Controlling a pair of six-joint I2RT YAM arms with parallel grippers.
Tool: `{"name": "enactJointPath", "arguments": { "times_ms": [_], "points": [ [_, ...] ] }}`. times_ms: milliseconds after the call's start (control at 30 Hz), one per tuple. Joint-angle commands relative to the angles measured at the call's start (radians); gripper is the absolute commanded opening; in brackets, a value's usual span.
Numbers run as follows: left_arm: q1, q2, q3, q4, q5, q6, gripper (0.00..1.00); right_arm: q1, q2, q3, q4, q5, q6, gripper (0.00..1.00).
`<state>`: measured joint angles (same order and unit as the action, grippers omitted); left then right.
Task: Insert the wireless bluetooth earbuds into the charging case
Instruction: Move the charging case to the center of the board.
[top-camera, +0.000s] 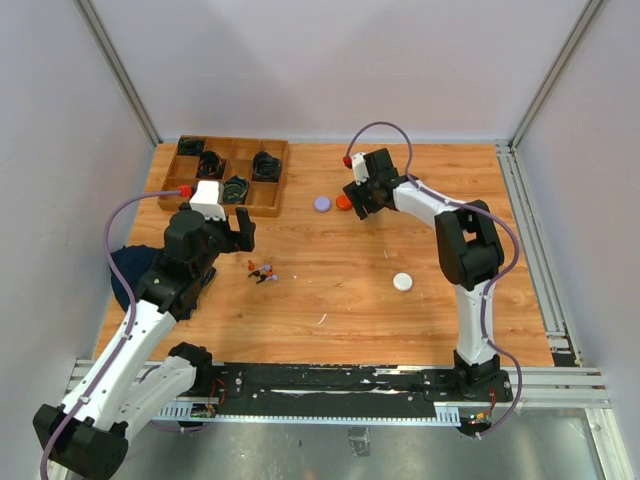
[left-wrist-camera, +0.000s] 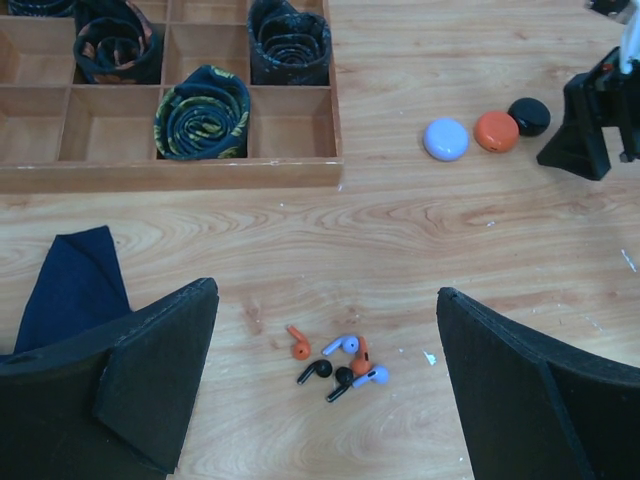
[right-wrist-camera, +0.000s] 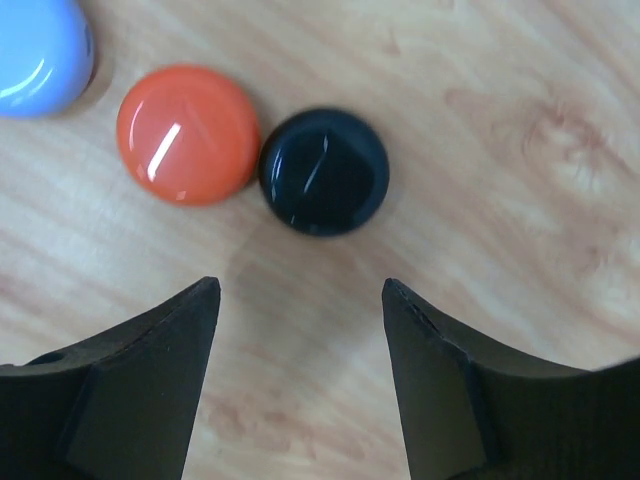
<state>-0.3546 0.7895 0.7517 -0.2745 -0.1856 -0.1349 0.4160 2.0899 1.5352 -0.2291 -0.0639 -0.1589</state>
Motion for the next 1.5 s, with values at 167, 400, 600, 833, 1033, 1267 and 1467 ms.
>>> {"name": "enactJointPath", "arguments": {
  "times_ms": [167,400,600,833,1033,1267,1467],
  "points": [
    [0.02,-0.011,-0.016,0.041,0.014,0.007,0.96,0.004,0.154,0.177,-0.008,-0.001,-0.105,0.66],
    [0.03,-0.011,-0.019,0.044,0.026,0.006,0.96,-0.017,0.218,0.227,-0.034,-0.039,-0.097,0.63],
    [0.036,-0.014,-0.021,0.049,0.047,0.008,0.96,-0.023,0.212,0.227,-0.059,-0.111,-0.079,0.55],
    [0.039,-0.016,-0.024,0.053,0.068,0.007,0.96,-0.017,0.08,0.086,-0.079,-0.079,-0.004,0.51],
    [0.041,-0.015,-0.024,0.054,0.072,0.006,0.96,0.033,-0.114,-0.152,-0.08,-0.084,0.083,0.5],
    [0.041,-0.024,-0.024,0.055,0.07,0.002,0.96,0.129,-0.341,-0.421,-0.089,-0.048,0.226,0.51],
    [0.041,-0.026,-0.025,0.055,0.066,0.003,0.96,0.259,-0.451,-0.574,-0.074,0.003,0.309,0.52]
  ]
}}
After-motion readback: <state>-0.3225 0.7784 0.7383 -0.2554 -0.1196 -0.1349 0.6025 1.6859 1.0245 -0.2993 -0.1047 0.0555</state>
